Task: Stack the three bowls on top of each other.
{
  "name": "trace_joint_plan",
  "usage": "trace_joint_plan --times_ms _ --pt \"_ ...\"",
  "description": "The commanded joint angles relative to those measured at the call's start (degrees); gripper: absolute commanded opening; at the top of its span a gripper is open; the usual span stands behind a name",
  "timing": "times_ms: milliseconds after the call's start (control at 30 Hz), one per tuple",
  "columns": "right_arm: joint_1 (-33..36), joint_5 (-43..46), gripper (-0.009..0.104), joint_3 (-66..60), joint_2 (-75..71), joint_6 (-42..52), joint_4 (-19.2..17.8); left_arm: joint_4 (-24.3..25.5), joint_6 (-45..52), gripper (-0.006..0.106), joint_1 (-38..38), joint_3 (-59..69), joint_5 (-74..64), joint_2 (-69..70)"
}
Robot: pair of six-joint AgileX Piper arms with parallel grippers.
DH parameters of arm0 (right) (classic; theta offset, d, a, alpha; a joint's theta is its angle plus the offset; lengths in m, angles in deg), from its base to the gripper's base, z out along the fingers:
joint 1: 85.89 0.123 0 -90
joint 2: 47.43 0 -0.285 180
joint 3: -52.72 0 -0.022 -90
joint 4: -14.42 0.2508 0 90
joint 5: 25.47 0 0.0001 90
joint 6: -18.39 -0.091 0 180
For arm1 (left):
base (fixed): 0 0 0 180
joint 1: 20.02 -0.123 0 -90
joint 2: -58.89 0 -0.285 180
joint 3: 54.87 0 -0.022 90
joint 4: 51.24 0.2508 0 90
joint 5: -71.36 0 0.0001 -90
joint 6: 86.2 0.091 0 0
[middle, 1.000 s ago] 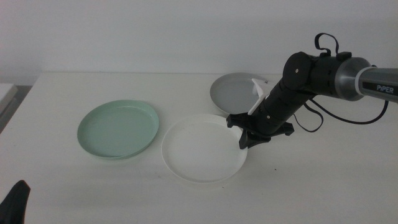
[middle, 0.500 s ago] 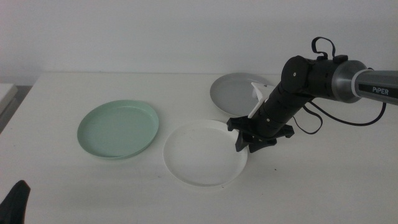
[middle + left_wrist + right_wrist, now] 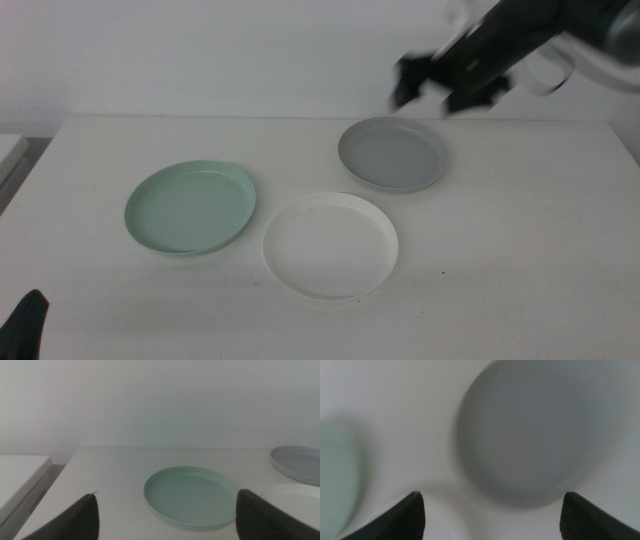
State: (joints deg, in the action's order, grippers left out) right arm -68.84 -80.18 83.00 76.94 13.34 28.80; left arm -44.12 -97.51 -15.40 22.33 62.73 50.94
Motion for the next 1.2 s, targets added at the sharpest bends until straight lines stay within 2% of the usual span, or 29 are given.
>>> trace_joint_plan --times_ms 0,67,167,467,633,767,867,1000,1167 --pt "-3.7 -1.2 0.074 4.8 1.1 -3.3 -6.9 0.0 -0.5 0.094 -0.1 0.0 0.7 0.2" --pt "-6.3 -2.1 0.074 8.5 3.6 -4.1 -8.9 0.0 -0.5 0.094 -0.1 0.0 0.7 0.2" --pt "-8.8 -4.5 0.074 13.6 9.0 -4.1 -9.0 0.0 -0.5 0.094 -0.1 0.0 0.7 0.2" --pt "-8.3 -5.5 0.072 24.8 22.8 -4.3 -9.7 0.0 -0.5 0.094 -0.1 0.0 0.7 0.2" --pt "-8.3 -3.4 0.066 25.4 26.5 -6.3 -9.3 0.0 -0.5 0.094 -0.1 0.0 0.7 0.2" --pt "-7.9 -3.3 0.064 25.4 28.2 -6.3 -6.5 0.0 -0.5 0.094 -0.1 0.0 0.7 0.2" --pt "-7.2 -3.0 0.063 25.4 29.2 -5.9 -6.5 0.0 -0.5 0.094 -0.1 0.0 0.7 0.2" --pt "-6.3 -2.3 0.052 25.4 29.8 -6.0 -7.8 0.0 -0.5 0.094 -0.1 0.0 0.7 0.2" --pt "-6.3 -0.4 0.024 25.4 29.9 -6.0 -7.8 0.0 -0.5 0.094 -0.1 0.0 0.7 0.2"
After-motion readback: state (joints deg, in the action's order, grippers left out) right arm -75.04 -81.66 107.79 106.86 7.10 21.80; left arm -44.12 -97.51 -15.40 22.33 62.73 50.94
